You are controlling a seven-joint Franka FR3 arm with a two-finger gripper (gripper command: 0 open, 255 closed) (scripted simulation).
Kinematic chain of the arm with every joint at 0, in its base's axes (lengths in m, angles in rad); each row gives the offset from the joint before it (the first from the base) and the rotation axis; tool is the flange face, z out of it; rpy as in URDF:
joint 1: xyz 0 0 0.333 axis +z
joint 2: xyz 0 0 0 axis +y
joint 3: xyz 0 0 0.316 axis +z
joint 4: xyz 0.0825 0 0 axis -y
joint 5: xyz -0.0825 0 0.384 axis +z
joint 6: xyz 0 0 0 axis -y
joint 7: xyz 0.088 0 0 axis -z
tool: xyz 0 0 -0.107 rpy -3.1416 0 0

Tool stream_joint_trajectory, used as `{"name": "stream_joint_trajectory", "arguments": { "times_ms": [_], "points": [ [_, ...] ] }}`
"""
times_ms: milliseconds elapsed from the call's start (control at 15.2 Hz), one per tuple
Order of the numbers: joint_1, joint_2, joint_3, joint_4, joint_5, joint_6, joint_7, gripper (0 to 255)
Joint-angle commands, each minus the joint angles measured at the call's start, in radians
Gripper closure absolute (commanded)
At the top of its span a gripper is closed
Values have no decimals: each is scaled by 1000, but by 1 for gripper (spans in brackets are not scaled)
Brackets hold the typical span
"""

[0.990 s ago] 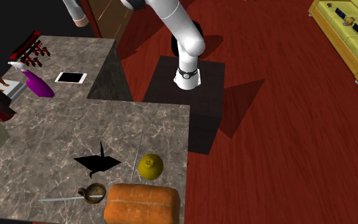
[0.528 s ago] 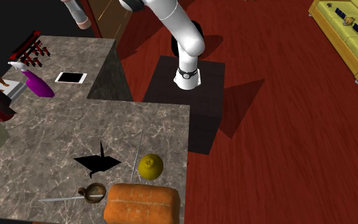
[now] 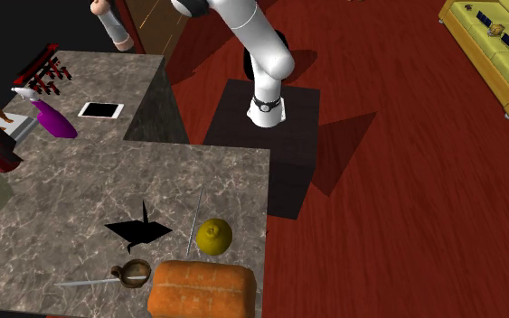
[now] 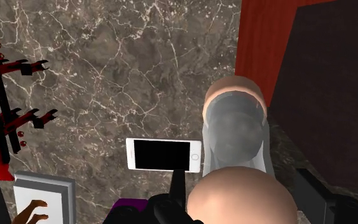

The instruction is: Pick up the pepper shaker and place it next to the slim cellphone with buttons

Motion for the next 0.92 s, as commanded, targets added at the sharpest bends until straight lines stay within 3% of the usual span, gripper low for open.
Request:
{"name": "stream_joint_trajectory", "arguments": {
  "times_ms": [0,858],
  "points": [
    [24,-3,-6,-44,-5,33,-9,255],
    [127,-7,-26,-268,-10,210,-60,255]
  ]
}}
